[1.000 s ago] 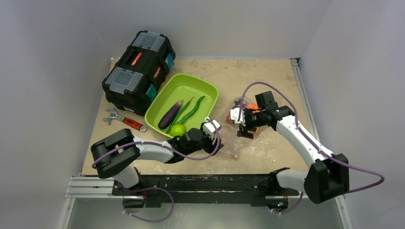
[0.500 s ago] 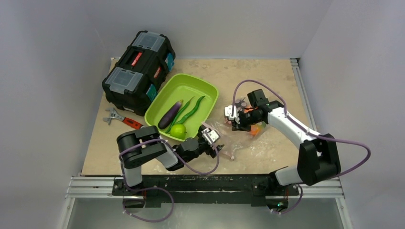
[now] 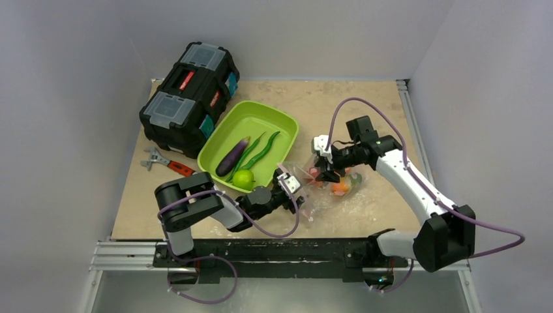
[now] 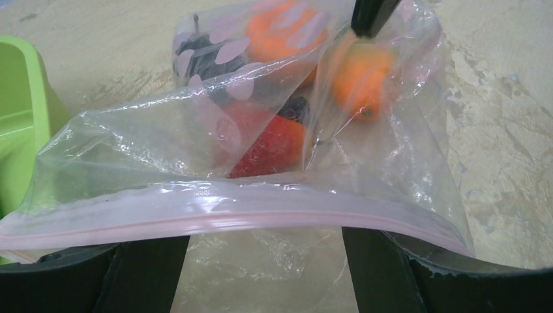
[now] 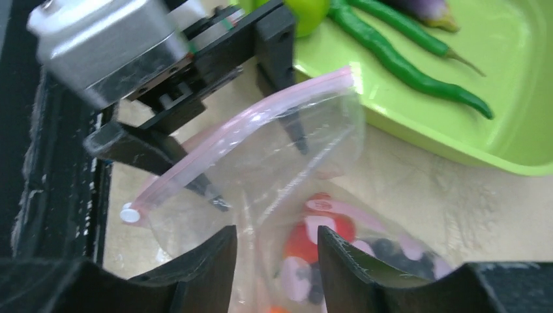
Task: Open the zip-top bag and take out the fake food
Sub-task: Pick up the fake fruit from the zipper food storage bag.
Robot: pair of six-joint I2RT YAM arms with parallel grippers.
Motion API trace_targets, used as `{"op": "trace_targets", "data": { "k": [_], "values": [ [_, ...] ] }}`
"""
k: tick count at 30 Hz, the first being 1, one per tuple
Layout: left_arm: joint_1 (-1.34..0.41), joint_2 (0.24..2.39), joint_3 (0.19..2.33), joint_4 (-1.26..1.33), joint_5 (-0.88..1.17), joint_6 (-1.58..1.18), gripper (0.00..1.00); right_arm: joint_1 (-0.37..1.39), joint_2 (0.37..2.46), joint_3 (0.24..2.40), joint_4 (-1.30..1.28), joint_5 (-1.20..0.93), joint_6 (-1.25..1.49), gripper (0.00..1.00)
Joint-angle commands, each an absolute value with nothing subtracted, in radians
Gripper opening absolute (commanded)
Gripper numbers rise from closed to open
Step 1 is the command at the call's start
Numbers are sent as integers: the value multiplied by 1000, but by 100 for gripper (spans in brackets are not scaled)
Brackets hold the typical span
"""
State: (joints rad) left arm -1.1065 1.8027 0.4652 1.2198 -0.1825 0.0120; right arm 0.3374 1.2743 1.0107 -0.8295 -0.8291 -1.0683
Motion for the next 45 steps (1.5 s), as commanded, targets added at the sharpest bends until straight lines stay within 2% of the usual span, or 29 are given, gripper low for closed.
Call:
{"op": "trace_targets", "data": {
  "k": [1, 3, 9, 15, 25, 32, 38, 42, 45],
  "values": [
    [-1102, 1788, 476, 1216, -177, 9, 81, 298, 1273, 1100, -684, -734, -915, 50],
    [-1101, 1785, 478, 1211, -178, -8, 81, 294, 1336, 1122, -656, -646, -921, 50],
    [-1101, 1766, 504, 1145, -183, -21, 81, 301, 1496, 1121, -582, -457, -965, 38],
    [-1082, 1802, 537, 1119, -161, -48, 82, 367, 1575, 1065, -563, -434, -1018, 19],
    [-1034, 1836, 555, 1103, -93, -117, 83, 461, 1681, 1039, -634, -477, -1063, 10],
    [-1026, 1829, 534, 1131, 46, -198, 84, 461, 1690, 1092, -697, -594, -1032, 10],
    [-1022, 1729, 469, 1153, 111, -323, 83, 418, 1616, 1110, -742, -691, -991, 13],
    [-1020, 1658, 462, 1069, 150, -318, 82, 366, 1541, 1115, -754, -689, -984, 19],
    [-1020, 1632, 448, 1046, 178, -263, 78, 299, 1477, 1149, -850, -736, -1061, 29]
  ]
}}
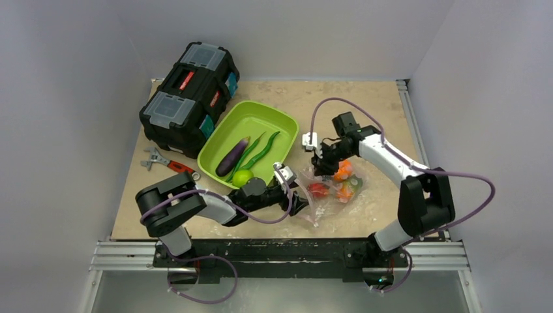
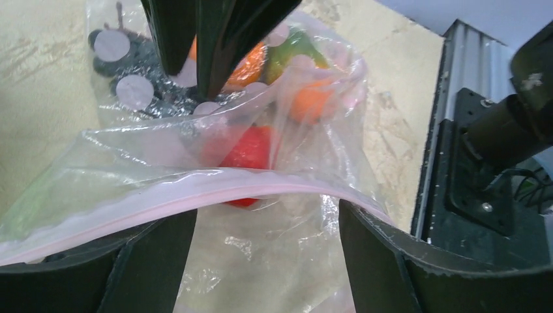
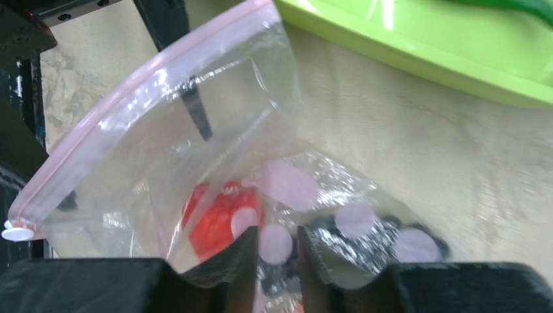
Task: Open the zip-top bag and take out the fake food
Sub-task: Pick up the fake fruit from the zipper food storage bag.
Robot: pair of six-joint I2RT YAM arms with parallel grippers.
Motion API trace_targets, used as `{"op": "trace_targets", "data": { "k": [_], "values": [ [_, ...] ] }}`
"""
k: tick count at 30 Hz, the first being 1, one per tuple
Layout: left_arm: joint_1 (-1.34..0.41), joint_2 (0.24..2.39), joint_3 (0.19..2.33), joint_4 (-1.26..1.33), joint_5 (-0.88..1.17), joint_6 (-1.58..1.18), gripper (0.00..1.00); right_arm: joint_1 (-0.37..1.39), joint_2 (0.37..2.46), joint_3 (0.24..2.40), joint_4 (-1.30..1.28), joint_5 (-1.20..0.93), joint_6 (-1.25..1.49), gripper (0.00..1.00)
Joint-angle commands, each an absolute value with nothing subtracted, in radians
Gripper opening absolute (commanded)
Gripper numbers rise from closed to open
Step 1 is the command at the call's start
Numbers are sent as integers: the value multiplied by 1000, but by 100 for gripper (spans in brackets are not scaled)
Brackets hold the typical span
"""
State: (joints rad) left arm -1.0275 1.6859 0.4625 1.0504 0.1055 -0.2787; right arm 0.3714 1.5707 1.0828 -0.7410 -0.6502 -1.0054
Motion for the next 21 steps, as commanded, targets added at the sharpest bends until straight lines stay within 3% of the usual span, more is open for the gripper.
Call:
{"op": "trace_targets", "data": {
  "k": [1, 7, 9, 15, 21],
  "values": [
    [-1020, 1632, 439, 1056, 187, -243, 77, 285, 1453, 1155, -887, -749, -1102, 34],
    [-1020, 1667, 435, 1077, 251, -115, 66, 281, 1351, 1086, -1052, -727, -1359, 66],
    [-1020, 1685, 451, 1085, 268, -92, 65, 286, 1358, 1039, -1060, -731, -1446, 72],
    [-1021, 1753, 529, 1072, 262, -39, 64, 382, 1421, 922, -833, -597, -1347, 73],
    [-1035, 1816, 585, 1076, 208, -16, 65, 420, 1482, 898, -679, -523, -1251, 64]
  ]
}}
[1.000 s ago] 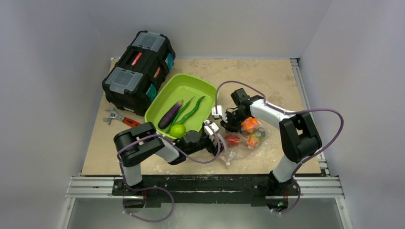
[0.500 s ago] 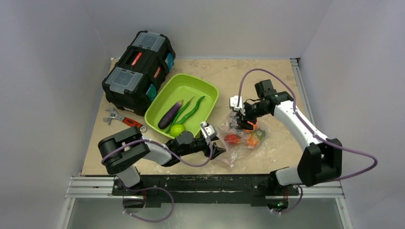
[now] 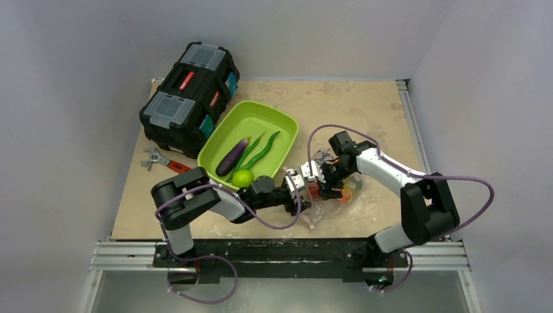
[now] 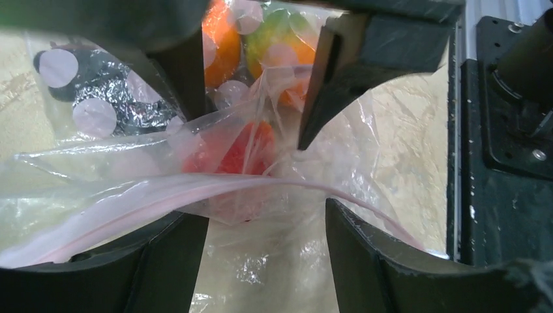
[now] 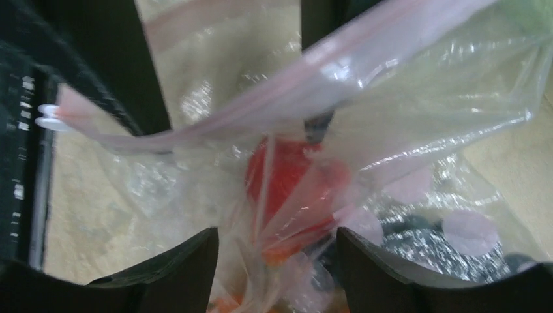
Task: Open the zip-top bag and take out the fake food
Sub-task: Pick up the fake fruit from the zipper food storage bag.
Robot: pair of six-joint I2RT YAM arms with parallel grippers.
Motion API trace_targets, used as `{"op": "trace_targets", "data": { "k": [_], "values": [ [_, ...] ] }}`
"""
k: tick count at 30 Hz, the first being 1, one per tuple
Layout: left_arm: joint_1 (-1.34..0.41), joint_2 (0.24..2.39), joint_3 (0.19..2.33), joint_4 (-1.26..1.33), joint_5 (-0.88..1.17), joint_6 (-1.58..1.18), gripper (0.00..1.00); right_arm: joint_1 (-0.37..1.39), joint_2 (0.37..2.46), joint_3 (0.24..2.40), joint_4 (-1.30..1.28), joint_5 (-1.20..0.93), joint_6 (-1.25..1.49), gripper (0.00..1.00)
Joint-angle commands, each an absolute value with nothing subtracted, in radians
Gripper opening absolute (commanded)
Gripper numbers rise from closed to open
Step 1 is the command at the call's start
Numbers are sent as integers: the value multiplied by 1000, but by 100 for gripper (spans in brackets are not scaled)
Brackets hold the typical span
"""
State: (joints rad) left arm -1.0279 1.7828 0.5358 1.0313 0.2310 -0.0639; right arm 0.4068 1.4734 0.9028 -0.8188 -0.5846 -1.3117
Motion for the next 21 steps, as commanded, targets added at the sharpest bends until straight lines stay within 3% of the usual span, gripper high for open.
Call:
{"op": "trace_targets", "data": {
  "k": [1, 10, 21],
  "values": [
    [-1039, 1827, 592, 1069, 194, -11, 66, 422, 1489, 895, -671, -522, -1246, 62],
    [-1046, 1908, 606, 1081, 119, 64, 74, 437, 1548, 907, -717, -554, -1258, 31],
    [-1057, 1916, 614, 1119, 158, 108, 76, 510, 1497, 912, -760, -677, -1331, 26]
  ]
}}
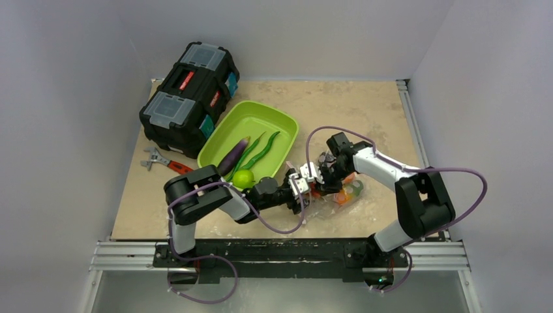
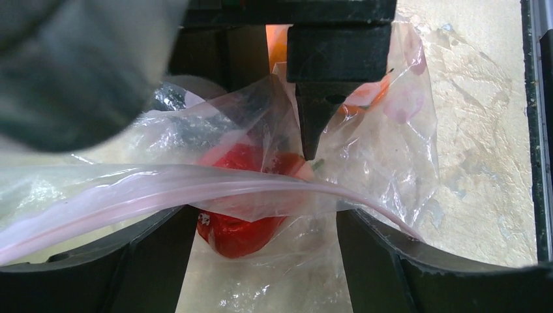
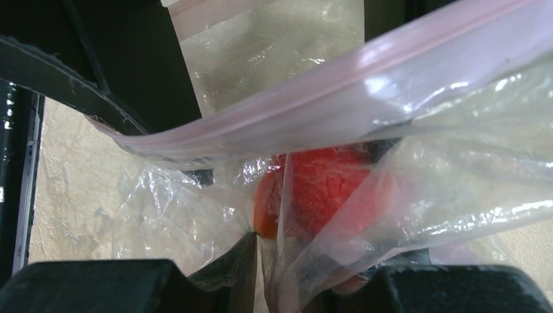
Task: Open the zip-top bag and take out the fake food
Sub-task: Pick up the fake fruit from the zipper food storage bag.
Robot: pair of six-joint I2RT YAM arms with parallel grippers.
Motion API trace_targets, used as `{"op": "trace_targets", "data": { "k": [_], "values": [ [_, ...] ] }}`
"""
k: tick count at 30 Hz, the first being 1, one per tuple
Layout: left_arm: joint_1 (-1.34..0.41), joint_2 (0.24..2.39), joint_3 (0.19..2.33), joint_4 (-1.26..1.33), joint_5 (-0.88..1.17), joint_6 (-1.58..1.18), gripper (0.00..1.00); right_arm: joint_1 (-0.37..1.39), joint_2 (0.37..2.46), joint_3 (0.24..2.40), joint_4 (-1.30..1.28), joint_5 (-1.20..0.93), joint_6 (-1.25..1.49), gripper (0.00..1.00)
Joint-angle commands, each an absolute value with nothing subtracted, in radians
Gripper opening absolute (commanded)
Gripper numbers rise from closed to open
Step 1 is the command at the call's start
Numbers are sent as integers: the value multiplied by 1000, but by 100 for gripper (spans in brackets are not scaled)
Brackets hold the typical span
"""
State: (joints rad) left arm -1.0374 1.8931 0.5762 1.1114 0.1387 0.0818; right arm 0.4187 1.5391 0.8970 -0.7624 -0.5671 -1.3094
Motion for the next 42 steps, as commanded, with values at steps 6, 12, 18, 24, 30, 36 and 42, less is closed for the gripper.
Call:
{"op": "trace_targets", "data": {
  "k": [6, 12, 18, 24, 30, 36, 42],
  "values": [
    [-1057, 1936, 620, 1140, 156, 86, 79, 538, 1486, 903, -734, -681, -1317, 24],
    [-1059, 1968, 662, 1113, 178, 53, 81, 546, 1469, 892, -689, -677, -1285, 24],
    [-1060, 2021, 678, 1074, 65, 12, 82, 546, 1461, 882, -673, -676, -1271, 24],
    [-1060, 2052, 691, 1009, -60, -24, 76, 545, 1461, 879, -663, -668, -1255, 23],
    [-1060, 2046, 683, 957, -125, -12, 52, 546, 1458, 879, -643, -656, -1223, 24],
    [-1062, 2012, 657, 962, -98, 43, 2, 542, 1454, 884, -631, -669, -1191, 25],
    [-1071, 1831, 585, 899, -54, 102, 0, 474, 1430, 894, -626, -692, -1148, 34]
  ]
}}
